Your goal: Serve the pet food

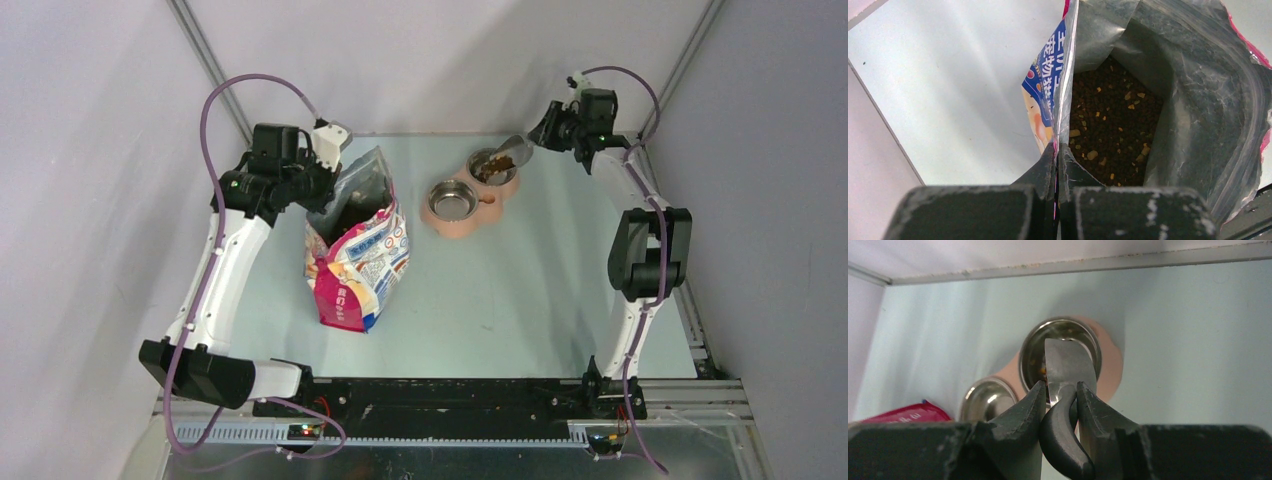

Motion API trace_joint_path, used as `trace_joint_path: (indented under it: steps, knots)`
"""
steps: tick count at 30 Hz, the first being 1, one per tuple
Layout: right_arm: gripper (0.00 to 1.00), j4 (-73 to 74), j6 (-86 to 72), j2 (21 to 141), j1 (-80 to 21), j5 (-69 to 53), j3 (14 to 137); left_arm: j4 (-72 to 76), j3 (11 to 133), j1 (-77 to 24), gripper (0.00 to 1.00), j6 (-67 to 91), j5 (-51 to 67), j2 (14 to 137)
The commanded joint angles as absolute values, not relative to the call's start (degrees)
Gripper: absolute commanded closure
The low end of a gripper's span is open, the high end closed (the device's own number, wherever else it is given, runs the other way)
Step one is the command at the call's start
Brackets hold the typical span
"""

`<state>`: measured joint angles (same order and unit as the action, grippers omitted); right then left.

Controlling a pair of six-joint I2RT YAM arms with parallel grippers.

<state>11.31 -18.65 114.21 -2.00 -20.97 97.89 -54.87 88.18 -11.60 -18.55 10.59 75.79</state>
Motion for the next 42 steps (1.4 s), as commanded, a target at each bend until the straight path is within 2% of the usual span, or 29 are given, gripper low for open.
trace_joint_path:
  steps: [1,8,17,18,21,23,26,34,42]
  knots:
    - [1.00,10.2,-9.3,112.0,-3.3,-16.6,100.0,-57.0,88.4,-11.4,1.00,-19.4,11.4,74.0]
    - [1.00,2.0,1.7,105.0,-6.3,-14.5,91.7,-56.2,88.3,-11.4,1.00,-19.0,12.2,73.6]
    - [1.00,6.4,-2.7,96.9,-7.0,-16.4,92.3,-56.2,87.8,-11.4,0.99,-15.9,15.2,73.8]
    - [1.00,7.1,-3.1,96.2,-7.0,-16.8,92.6,-56.0,87.8,-11.4,0.97,-15.2,15.2,73.8]
    - [1.00,12.6,-5.5,92.8,-7.2,-19.4,94.7,-53.7,87.7,-11.4,0.70,-12.6,13.9,73.2]
    - [1.00,15.8,-7.0,90.7,-7.6,-21.2,96.0,-52.1,87.2,-11.4,0.58,-10.9,13.4,72.1]
    - [1.00,20.3,-7.8,86.7,-8.8,-23.6,98.0,-51.2,87.1,-11.4,0.46,-8.5,12.7,70.3]
    - [1.00,28.4,-6.6,80.3,-20.6,-24.0,104.0,-51.0,82.7,-11.4,0.41,-5.8,3.3,64.7]
    - [1.00,27.6,-2.7,80.4,-34.8,-21.5,107.5,-48.1,76.8,-10.3,0.38,0.7,2.6,60.3]
